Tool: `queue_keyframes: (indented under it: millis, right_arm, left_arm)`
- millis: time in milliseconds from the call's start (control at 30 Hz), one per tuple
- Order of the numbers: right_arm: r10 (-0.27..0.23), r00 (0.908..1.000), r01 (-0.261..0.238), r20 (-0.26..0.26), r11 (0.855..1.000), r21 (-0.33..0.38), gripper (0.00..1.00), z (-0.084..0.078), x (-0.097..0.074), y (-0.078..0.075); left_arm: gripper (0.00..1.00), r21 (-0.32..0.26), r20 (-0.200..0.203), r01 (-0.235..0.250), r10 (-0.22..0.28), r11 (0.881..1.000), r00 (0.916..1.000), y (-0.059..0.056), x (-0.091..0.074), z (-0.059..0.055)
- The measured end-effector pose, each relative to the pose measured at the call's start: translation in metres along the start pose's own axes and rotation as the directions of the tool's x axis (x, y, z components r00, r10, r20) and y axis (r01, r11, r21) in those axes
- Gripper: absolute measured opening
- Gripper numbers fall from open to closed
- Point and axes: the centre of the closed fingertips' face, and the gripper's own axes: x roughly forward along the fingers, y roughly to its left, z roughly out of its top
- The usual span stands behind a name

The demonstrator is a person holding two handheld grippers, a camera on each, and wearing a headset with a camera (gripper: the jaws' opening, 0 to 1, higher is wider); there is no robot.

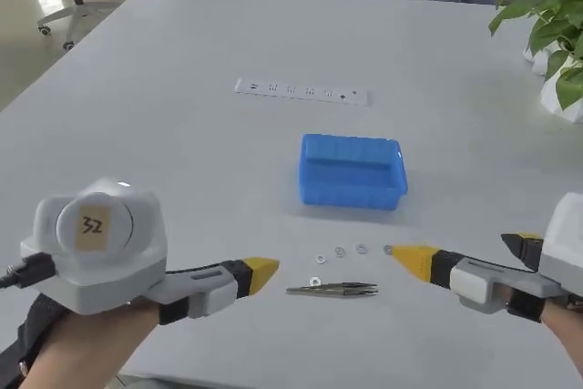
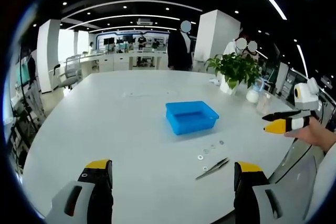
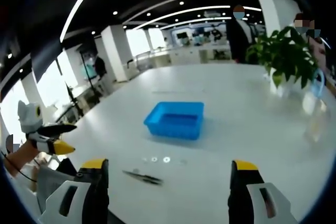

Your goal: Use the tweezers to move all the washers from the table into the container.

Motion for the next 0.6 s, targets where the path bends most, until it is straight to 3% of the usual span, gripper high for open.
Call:
queue_keyframes:
  millis: [600]
  right_arm:
    - [0.011, 0.9998, -0.011, -0.019, 1.000, 0.007, 0.94, -0.007, 0.004, 0.002]
  left_arm:
    - [0.95, 0.014, -0.043, 0.045, -0.044, 0.999, 0.9981, -0.012, 0.003, -0.010]
